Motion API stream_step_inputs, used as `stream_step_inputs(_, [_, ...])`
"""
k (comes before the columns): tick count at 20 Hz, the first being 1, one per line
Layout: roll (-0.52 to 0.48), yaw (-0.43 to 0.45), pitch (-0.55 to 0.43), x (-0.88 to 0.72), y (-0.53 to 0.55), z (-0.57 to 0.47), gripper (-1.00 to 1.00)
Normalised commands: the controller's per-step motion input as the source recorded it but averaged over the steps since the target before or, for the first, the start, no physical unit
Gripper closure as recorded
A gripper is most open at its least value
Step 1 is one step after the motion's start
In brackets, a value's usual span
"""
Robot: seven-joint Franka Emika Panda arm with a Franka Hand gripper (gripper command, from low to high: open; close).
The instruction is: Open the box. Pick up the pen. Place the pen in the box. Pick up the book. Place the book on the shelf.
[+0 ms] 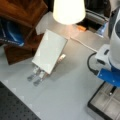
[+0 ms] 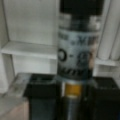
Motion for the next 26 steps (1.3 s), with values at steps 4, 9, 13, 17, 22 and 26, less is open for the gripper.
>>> stream_step_inputs(4, [0.049, -0.140, -0.198, -0.17, 0.00, -0.21, 1.00])
stream_step_inputs(9, [0.045, -0.116, -0.198, -0.15, 0.00, -0.24, 1.00])
stream_step_inputs(13, [0.049, -0.113, -0.179, -0.12, 0.05, -0.24, 1.00])
stream_step_inputs(17, [0.031, -0.133, -0.128, -0.08, 0.10, -0.16, 1.00])
stream_step_inputs(22, [0.017, -0.156, -0.094, -0.04, 0.11, -0.10, 1.00])
stream_step_inputs(26, [0.011, -0.175, -0.077, 0.01, 0.11, -0.10, 1.00])
